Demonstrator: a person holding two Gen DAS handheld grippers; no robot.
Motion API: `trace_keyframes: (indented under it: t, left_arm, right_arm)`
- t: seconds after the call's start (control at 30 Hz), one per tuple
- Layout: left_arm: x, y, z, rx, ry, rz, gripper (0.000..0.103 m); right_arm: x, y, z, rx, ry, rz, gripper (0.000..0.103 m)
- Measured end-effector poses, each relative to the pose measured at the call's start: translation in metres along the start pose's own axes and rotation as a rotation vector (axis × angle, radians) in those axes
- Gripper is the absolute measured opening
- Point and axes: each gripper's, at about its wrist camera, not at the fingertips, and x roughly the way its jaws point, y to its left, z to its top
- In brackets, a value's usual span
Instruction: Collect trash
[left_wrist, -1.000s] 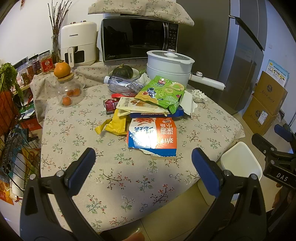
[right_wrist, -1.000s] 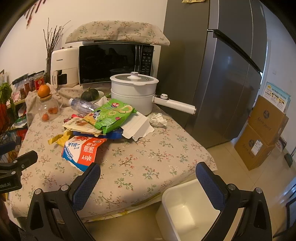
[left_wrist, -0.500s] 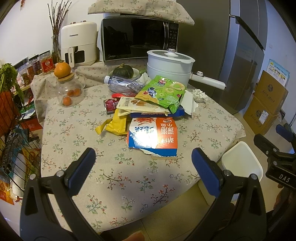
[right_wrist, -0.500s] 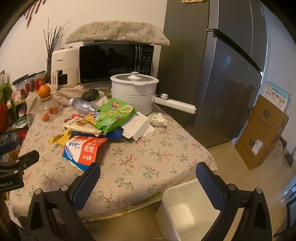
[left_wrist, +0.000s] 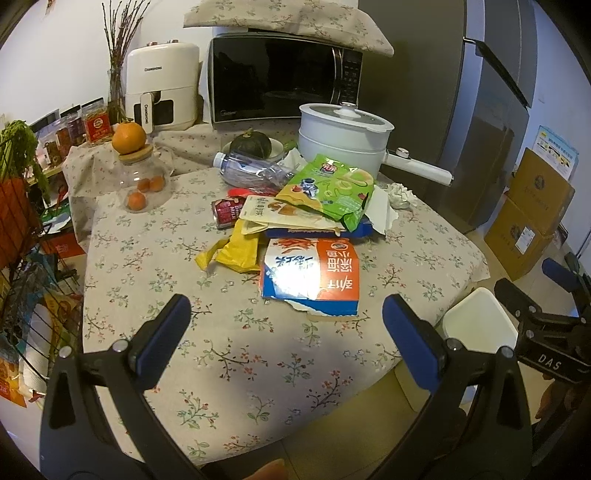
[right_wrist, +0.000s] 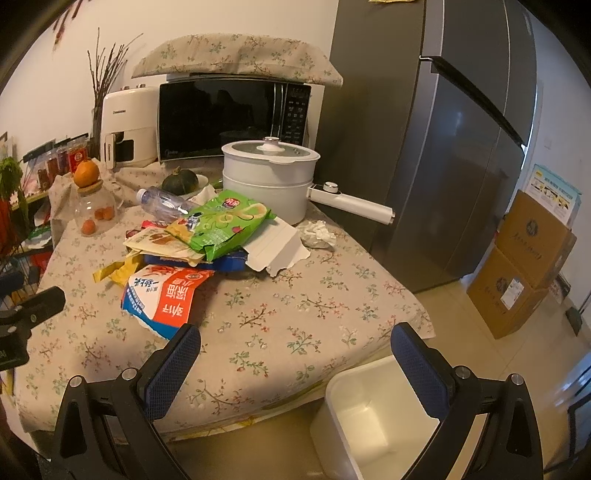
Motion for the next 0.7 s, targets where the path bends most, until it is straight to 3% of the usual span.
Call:
trace_keyframes:
  t: [0.7]
  left_arm:
    - [0.007, 0.0083, -0.0005, -0.014, 0.015, 0.013, 0.103]
  right_arm:
    - [0.0079, 0.0051, 0.0001, 0.006, 0.02, 0.012, 0.103]
